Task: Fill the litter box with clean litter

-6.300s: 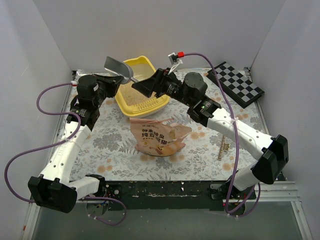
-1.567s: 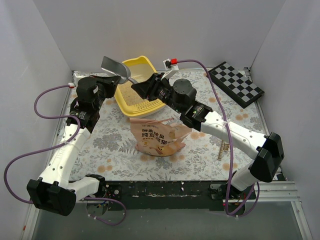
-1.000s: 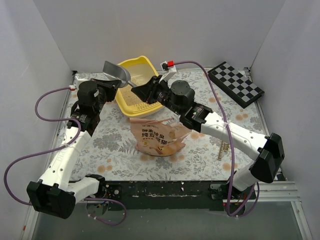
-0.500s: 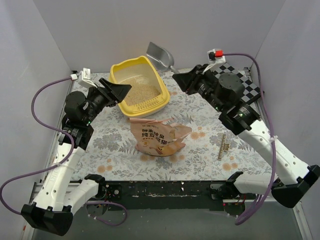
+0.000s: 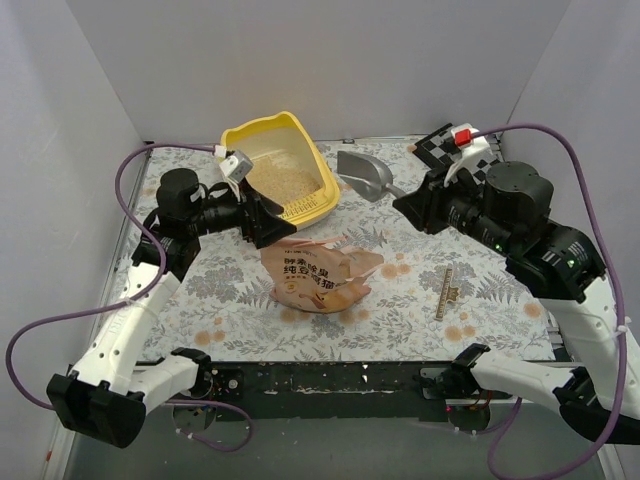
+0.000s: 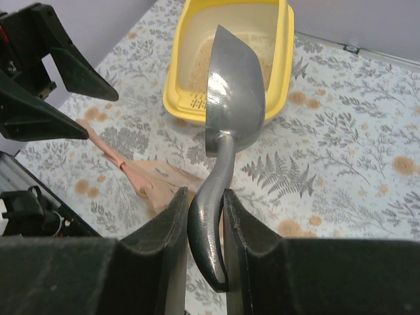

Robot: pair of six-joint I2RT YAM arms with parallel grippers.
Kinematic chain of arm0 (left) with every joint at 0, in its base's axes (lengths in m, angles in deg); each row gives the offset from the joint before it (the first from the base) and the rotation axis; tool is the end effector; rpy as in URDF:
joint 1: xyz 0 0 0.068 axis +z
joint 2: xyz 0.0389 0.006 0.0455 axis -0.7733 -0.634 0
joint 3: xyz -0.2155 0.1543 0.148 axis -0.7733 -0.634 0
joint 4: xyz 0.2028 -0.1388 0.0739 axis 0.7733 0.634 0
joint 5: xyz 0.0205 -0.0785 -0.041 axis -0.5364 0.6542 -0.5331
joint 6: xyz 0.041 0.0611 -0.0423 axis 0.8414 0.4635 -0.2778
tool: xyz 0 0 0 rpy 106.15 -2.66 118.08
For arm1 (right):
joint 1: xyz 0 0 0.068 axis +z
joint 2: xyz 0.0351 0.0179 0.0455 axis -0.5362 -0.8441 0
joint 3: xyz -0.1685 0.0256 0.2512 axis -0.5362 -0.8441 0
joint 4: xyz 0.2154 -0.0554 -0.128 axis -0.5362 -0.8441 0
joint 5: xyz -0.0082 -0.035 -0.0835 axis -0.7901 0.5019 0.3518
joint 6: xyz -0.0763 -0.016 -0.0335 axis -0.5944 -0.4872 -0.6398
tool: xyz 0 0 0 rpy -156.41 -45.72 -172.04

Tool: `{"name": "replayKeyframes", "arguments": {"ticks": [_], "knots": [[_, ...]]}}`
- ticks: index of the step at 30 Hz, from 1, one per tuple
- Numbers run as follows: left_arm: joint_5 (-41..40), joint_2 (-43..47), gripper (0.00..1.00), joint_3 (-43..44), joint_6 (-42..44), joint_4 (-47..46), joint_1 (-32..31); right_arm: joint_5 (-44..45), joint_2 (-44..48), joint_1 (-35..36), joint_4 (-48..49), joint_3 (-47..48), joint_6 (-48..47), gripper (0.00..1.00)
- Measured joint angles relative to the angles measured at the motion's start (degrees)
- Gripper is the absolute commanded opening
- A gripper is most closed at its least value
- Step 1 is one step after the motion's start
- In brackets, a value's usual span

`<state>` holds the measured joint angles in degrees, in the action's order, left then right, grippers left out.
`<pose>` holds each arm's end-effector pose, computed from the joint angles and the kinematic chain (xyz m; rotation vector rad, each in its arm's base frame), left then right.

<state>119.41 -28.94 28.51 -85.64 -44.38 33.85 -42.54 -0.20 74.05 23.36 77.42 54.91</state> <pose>0.1981 -0.1183 0.4095 0.1164 2.0213 -1.5370 0.1403 0.1171 0.5174 -0.3796 1.7476 0.6334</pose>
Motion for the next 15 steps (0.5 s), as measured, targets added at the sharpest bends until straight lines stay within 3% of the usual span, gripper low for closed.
{"name": "replayKeyframes", "arguments": {"ticks": [6, 15], "knots": [[8.35, -2.67, 0.72, 1.25, 7.26, 2.34, -2.82, 0.04, 3.54, 0.0, -11.39, 2.54, -0.85, 0.01], [7.08, -3.82, 0.72, -0.74, 15.63, 5.79, -9.73, -2.78, 6.71, 0.0, -19.21, 2.99, -0.83, 0.01]]}}
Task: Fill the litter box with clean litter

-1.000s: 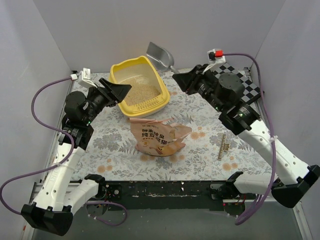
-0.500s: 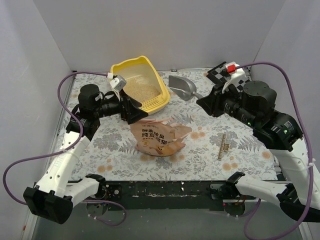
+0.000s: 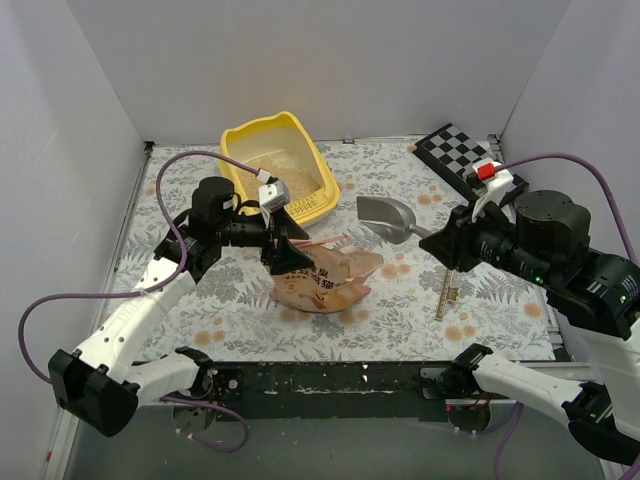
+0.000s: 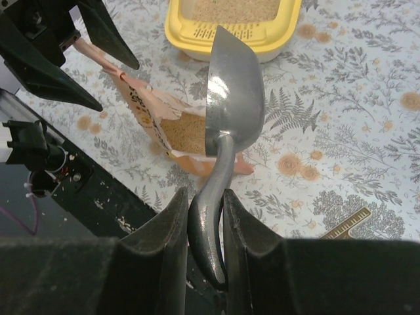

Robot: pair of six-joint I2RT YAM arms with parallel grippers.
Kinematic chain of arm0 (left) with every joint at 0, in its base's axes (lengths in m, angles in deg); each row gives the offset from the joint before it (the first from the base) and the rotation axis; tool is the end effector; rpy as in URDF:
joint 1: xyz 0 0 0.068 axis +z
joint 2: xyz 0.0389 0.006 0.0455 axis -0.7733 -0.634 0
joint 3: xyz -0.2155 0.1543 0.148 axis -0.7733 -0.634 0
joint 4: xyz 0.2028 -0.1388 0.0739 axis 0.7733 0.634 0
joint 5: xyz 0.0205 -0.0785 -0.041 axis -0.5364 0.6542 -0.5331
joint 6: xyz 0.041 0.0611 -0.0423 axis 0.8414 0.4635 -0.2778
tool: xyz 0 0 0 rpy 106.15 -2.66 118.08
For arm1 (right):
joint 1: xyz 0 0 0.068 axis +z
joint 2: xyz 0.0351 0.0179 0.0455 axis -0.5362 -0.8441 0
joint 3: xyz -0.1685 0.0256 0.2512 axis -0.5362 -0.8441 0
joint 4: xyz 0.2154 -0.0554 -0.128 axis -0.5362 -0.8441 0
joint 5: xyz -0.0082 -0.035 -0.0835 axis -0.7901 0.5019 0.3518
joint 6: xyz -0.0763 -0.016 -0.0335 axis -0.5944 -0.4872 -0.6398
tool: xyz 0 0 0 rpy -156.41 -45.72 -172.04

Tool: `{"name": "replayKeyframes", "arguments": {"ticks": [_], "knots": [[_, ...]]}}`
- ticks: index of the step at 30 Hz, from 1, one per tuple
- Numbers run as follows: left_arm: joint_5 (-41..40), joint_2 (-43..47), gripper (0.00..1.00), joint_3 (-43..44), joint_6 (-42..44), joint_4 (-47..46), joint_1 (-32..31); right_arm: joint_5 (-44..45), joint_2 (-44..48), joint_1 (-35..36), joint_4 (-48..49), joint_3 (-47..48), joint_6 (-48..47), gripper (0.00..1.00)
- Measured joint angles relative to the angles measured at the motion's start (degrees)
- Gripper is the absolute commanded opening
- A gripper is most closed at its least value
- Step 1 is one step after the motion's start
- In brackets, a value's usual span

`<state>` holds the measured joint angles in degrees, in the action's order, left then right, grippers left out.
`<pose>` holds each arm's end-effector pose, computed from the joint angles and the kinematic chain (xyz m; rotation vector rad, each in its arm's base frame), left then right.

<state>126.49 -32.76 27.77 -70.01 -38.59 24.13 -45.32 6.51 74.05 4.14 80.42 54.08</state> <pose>0.1803 -0.1588 0.3820 0.5747 2.0925 -1.6037 0.0879 0.0754 0.5001 -0.4720 1.9017 0.6074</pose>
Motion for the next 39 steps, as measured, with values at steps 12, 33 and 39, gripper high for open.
{"name": "replayKeyframes", "arguments": {"ticks": [12, 33, 39], "knots": [[-16.33, -1.75, 0.08, -5.38, 5.11, 0.55, -7.61, -4.94, -3.87, 0.0, -4.96, 3.02, -0.72, 0.01], [-39.71, 9.75, 0.5, -11.98, 6.12, -1.53, -15.74, -7.8, -6.69, 0.0, -10.99, 4.42, -2.86, 0.01], [-41.92, 8.66, 0.57, -10.82, 7.43, 0.57, -15.78, -7.82, -6.56, 0.02, -11.02, 4.42, -2.84, 0.01]]}}
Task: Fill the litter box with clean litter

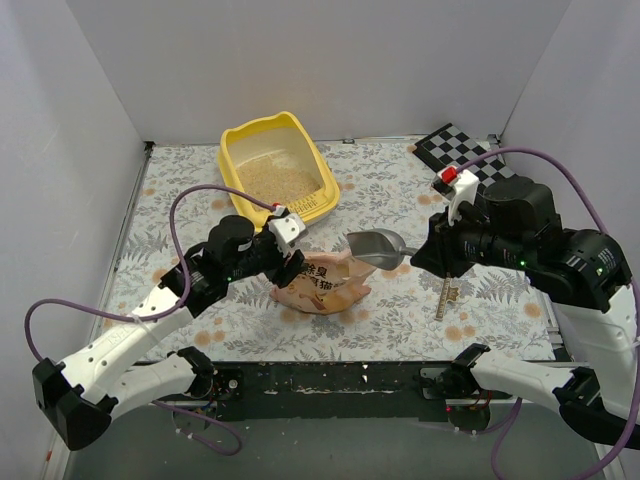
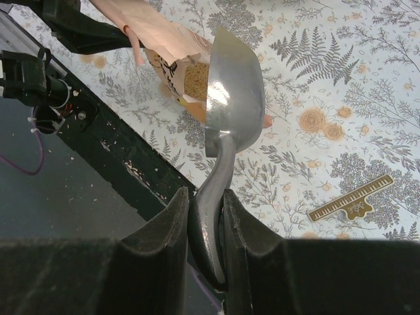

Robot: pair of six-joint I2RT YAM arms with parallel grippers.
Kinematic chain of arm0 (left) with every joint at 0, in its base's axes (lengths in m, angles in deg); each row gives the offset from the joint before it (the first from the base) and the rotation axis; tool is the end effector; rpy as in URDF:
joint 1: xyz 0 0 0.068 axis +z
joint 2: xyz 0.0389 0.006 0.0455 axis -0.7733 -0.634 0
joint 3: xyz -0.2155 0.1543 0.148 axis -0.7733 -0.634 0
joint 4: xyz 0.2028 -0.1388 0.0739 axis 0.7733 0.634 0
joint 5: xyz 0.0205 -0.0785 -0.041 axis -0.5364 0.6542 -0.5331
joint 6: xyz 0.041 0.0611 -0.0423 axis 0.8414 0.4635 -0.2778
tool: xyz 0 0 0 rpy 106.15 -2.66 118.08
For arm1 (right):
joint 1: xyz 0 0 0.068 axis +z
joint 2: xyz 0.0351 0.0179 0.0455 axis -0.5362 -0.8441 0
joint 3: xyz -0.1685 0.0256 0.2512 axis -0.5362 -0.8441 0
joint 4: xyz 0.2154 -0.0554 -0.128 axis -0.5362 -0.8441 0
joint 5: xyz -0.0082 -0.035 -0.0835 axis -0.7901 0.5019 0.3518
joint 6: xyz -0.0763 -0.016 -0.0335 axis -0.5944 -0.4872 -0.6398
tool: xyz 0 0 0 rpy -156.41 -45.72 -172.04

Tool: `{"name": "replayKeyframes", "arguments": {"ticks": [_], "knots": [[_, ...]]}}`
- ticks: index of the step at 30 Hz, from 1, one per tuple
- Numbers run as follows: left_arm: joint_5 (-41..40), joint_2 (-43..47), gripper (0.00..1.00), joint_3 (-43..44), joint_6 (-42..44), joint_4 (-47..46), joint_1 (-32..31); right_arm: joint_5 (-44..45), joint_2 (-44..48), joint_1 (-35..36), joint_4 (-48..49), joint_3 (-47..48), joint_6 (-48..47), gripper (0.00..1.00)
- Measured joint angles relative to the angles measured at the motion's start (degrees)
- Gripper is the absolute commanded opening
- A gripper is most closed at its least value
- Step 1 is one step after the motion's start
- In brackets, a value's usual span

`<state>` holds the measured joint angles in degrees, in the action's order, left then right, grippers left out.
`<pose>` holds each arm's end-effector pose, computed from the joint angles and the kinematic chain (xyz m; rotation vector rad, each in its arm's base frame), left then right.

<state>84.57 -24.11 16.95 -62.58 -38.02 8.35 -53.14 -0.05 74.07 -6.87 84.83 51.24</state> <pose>0.1513 -0.1616 0.3307 0.4643 2.1245 -0.9643 0.0960 0.0962 0.4838 -0.6684 2.1030 0.6318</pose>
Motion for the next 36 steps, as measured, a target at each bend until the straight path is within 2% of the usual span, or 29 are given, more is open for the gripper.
{"name": "replayKeyframes", "arguments": {"ticks": [4, 7, 8, 11, 12, 18, 28, 36], "knots": [[-1.42, -0.63, 0.55, 1.81, 1.6, 0.59, 0.0, -0.24, 0.72, 0.0, 0.04, -0.04, 0.0, 0.01], [-1.27, -2.34, 0.49, 2.8, 2.34, 0.81, 0.0, -0.55, 1.75, 0.0, 0.15, -0.17, 0.0, 0.01], [-1.11, -3.06, 0.41, 2.86, 2.51, 0.87, 0.0, -0.61, 2.12, 0.0, 0.15, -0.2, 0.0, 0.01], [-0.33, -5.2, 0.05, 2.84, 3.02, 1.55, 0.0, -0.55, 3.13, 0.0, 0.09, -0.2, 0.0, 0.01], [-0.02, -5.77, 0.0, 2.84, 3.1, 1.77, 0.02, -0.52, 3.17, 0.0, 0.02, -0.2, 0.0, 0.01], [0.7, -6.54, 0.0, 2.84, 2.93, 2.97, 0.02, 0.17, 3.45, 0.0, -1.92, 0.24, 0.07, 0.01], [-1.27, 3.48, 0.0, 2.67, 0.52, 5.4, -0.7, -0.76, 3.06, 0.0, -3.08, -1.11, -0.11, 0.01], [0.15, 5.42, 0.0, 1.18, -0.44, 6.43, -1.01, -1.22, -0.37, 0.0, -2.54, -2.14, -1.25, 0.01]]}}
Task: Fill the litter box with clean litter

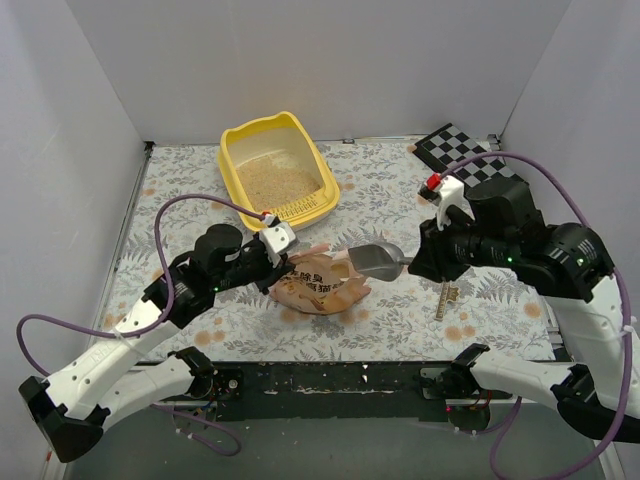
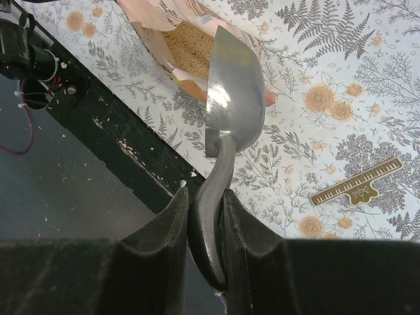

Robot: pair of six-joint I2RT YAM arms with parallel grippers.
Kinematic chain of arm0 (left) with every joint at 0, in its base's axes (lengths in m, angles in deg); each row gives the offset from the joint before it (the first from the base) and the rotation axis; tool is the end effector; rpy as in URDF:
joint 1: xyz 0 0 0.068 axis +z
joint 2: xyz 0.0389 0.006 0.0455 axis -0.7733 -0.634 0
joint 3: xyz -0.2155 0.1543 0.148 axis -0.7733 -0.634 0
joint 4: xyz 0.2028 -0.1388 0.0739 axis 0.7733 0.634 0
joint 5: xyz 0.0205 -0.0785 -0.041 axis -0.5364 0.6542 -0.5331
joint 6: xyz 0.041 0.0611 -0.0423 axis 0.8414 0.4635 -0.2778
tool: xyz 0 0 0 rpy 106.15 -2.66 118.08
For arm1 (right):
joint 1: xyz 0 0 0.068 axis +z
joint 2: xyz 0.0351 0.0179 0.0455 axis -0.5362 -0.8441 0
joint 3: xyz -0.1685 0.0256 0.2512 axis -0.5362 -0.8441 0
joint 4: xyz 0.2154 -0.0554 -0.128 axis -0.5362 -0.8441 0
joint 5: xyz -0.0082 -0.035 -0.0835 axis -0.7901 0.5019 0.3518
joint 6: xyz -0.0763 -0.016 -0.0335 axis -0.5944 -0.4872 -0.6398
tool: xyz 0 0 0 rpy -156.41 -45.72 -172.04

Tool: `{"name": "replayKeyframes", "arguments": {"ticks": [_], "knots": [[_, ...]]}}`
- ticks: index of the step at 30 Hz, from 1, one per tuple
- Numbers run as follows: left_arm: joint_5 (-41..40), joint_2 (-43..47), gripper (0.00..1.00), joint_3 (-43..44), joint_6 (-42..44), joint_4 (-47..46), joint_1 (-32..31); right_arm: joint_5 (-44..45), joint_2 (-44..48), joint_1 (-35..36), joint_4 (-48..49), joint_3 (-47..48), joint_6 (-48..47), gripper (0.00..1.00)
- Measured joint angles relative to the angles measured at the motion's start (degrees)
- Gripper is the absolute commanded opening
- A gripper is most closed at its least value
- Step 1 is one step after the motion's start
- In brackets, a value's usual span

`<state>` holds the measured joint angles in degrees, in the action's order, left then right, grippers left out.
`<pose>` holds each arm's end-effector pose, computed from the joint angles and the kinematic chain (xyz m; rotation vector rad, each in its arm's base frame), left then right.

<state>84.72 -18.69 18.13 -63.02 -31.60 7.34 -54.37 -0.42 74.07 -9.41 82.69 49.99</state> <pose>0.1277 -0.1450 0.3414 0.4777 2.1238 -0.9823 0.0968 0.0991 0.4677 -0.7242 2.1791 0.6136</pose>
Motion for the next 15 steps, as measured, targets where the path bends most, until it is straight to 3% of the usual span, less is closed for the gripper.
{"name": "replayKeyframes", "arguments": {"ticks": [15], "knots": [[1.99, 0.59, 0.0, -0.48, -0.04, 0.52, -0.22, -2.64, -4.11, 5.49, 3.61, -5.27, -3.87, 0.01]]}}
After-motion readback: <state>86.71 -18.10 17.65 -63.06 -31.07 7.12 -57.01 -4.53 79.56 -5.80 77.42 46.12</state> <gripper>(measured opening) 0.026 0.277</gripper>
